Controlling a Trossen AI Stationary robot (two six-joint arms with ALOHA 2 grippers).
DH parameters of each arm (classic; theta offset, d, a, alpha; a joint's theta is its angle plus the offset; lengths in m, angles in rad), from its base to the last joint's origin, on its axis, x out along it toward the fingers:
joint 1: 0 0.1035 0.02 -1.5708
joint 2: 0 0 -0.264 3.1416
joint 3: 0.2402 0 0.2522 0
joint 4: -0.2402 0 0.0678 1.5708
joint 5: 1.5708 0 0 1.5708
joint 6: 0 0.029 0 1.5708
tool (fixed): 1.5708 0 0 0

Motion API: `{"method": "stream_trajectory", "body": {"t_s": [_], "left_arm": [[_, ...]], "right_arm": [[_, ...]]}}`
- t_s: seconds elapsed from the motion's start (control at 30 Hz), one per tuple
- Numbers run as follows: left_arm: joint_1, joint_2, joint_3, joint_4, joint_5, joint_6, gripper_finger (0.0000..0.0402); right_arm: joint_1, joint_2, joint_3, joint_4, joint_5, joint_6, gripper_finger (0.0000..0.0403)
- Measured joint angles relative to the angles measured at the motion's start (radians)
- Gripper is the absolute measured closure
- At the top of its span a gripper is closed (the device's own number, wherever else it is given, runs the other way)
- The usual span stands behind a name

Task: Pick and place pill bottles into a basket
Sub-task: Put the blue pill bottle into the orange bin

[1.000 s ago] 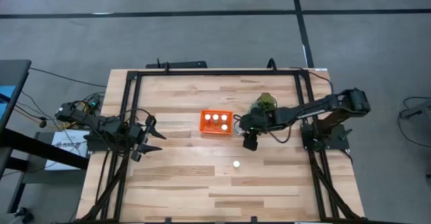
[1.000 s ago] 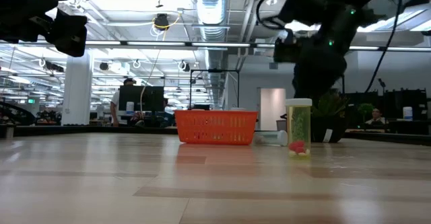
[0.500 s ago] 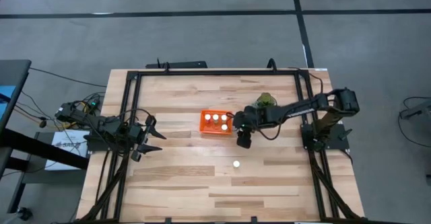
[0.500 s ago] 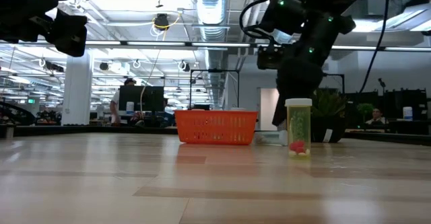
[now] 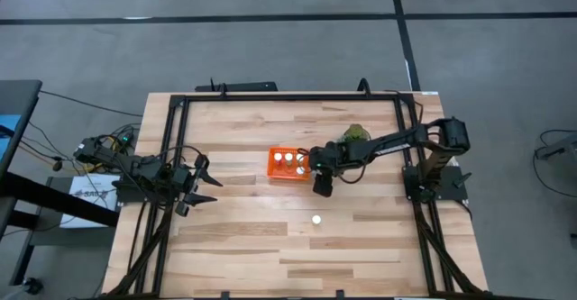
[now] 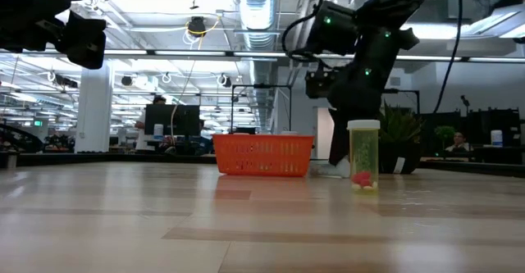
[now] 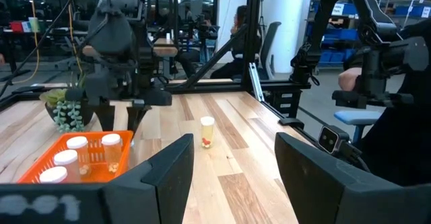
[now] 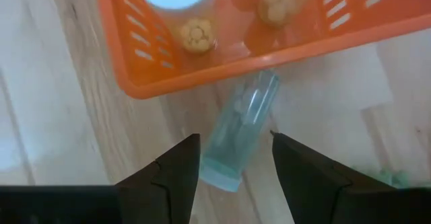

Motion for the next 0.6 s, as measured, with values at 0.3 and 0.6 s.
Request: {"method": "stream_trajectory", "body": {"t_s": [0.3, 0.6], "left_arm": [[0.000, 0.000, 0.000, 0.000, 0.000, 0.000, 0.0204], [0.000, 0.000, 0.000, 0.000, 0.000, 0.000, 0.0204]], "right_arm": [[0.002, 0.045, 0.022, -0.010, -0.002, 0.000, 0.0234], [0.002, 0.031, 0.021, -0.065, -0.006, -0.007, 0.0307]]}}
